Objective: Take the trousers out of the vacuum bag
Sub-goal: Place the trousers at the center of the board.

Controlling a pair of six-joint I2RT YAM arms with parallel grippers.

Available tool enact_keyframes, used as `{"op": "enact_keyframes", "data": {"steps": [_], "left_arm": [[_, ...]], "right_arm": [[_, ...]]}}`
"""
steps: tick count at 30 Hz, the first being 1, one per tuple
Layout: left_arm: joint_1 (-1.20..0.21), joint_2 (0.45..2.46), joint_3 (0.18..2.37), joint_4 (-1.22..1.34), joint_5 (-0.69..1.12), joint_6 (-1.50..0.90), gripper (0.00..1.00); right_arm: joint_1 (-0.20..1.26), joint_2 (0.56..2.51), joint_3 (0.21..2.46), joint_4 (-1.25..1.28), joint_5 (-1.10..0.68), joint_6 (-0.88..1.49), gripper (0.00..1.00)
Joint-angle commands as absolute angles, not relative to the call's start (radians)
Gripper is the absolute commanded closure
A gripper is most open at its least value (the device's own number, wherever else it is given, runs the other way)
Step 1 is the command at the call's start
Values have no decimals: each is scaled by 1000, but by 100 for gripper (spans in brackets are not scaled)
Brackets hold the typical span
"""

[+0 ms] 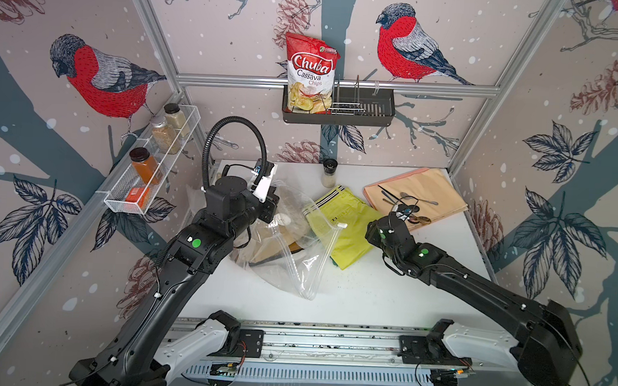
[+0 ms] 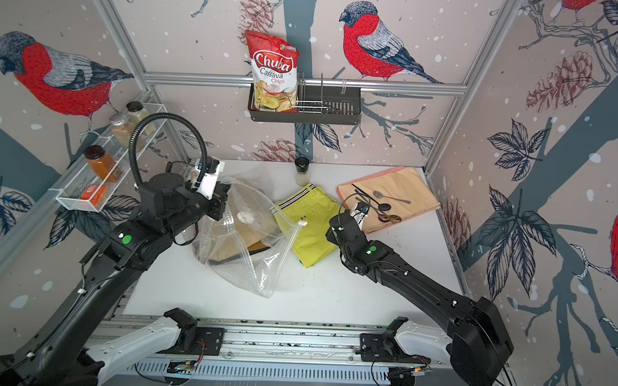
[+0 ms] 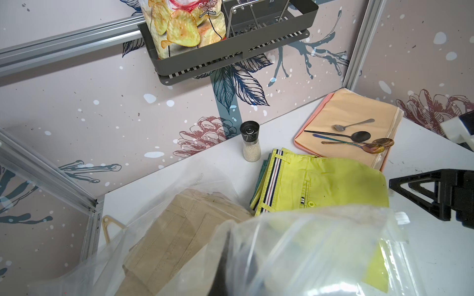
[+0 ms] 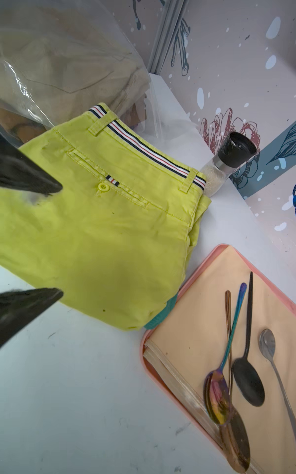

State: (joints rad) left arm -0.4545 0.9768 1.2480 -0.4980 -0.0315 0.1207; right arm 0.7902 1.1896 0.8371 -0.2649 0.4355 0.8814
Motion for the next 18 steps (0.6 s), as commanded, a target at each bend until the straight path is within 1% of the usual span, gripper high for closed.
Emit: {"op": "enact_keyframes", "data": {"steps": [1,4,12,15,18], "left_arm": [[-454,985,1233,-407,16,114,100],[-454,998,1216,-396,27,109,100],[-454,1023,1217,-374,81,106,100],[-454,1051,1243,-367,107,92,100],[-454,1079,1277,-352,152,69,100]], "right_arm": [[807,1177,865,-254,393,833,43],[836,1149,904,-251,341,819,43],[955,1052,1021,-343,341,816,42],[1017,1055,1043,-337,338,831,43],[1061,1085,1030,-268,325,842,44]]}}
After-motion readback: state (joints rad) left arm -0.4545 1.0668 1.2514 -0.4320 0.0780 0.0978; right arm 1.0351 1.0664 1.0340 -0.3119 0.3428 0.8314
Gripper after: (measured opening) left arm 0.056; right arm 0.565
